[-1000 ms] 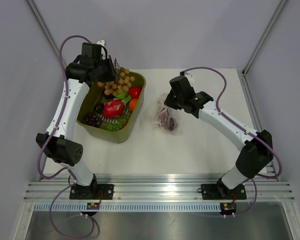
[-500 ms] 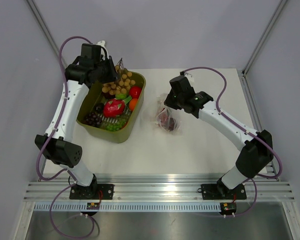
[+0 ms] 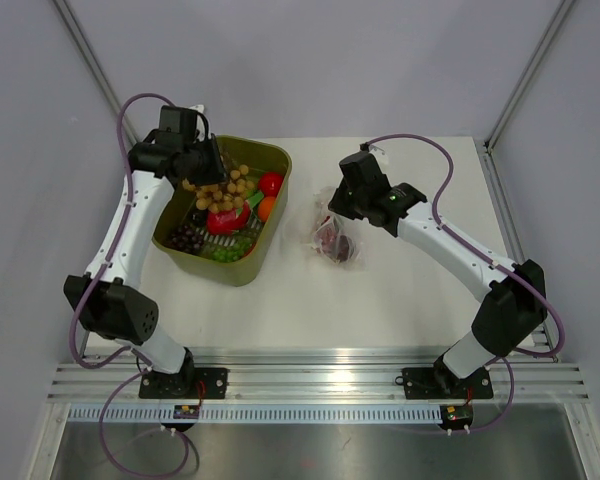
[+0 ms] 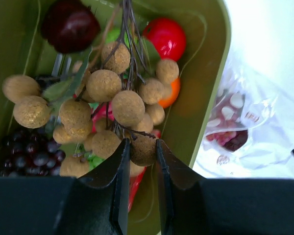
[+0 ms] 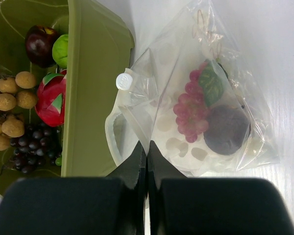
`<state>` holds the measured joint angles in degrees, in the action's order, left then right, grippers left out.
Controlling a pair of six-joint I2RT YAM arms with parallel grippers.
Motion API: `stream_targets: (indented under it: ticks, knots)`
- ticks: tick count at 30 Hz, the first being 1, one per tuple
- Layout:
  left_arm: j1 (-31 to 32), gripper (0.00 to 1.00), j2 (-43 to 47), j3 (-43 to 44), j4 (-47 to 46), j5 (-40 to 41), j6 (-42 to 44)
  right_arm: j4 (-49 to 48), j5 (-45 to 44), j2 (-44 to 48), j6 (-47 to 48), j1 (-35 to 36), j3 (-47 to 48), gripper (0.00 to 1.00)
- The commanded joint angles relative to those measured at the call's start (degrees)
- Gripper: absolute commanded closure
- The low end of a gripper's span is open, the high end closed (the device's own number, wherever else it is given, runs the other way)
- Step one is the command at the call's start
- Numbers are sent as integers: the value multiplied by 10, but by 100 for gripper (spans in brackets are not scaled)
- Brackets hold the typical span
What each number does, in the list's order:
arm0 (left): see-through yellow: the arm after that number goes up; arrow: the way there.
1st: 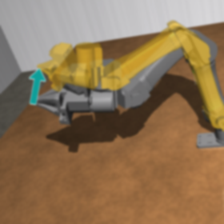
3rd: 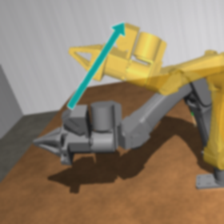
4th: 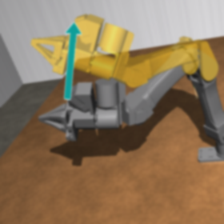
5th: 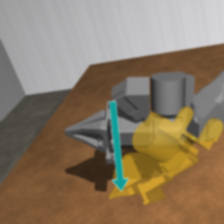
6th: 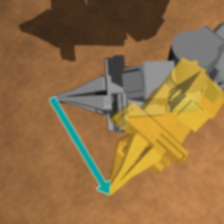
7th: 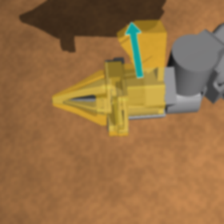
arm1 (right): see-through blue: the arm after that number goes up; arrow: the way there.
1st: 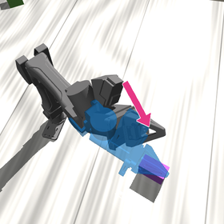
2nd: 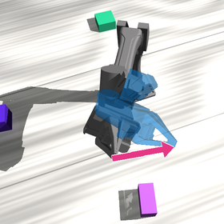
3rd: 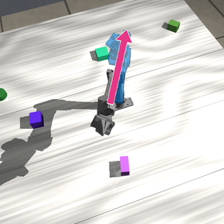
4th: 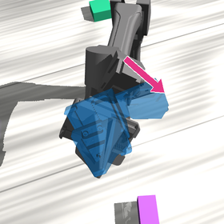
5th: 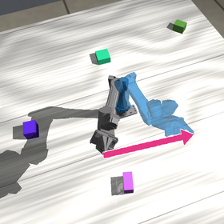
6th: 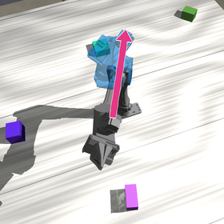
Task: Place the food in the zip-top bag and seal the zipper
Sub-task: Place the fake fruit in the bin.
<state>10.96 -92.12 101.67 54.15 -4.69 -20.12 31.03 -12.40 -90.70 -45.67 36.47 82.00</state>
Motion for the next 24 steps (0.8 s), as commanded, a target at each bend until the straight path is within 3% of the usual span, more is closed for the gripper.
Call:
stream_targets:
  ticks: [1, 9, 24]
  knots:
    - [-2, 100, 64, -30, -19, 22, 19, -26, 0, 27, 3, -2, 0, 100]
    - [-12, 99, 128, -110, -15, 58, 27, -30, 3, 27, 5, -2, 0, 100]
    - [-16, 99, 148, -169, -12, 97, 24, -31, 2, 37, 8, -2, -10, 100]
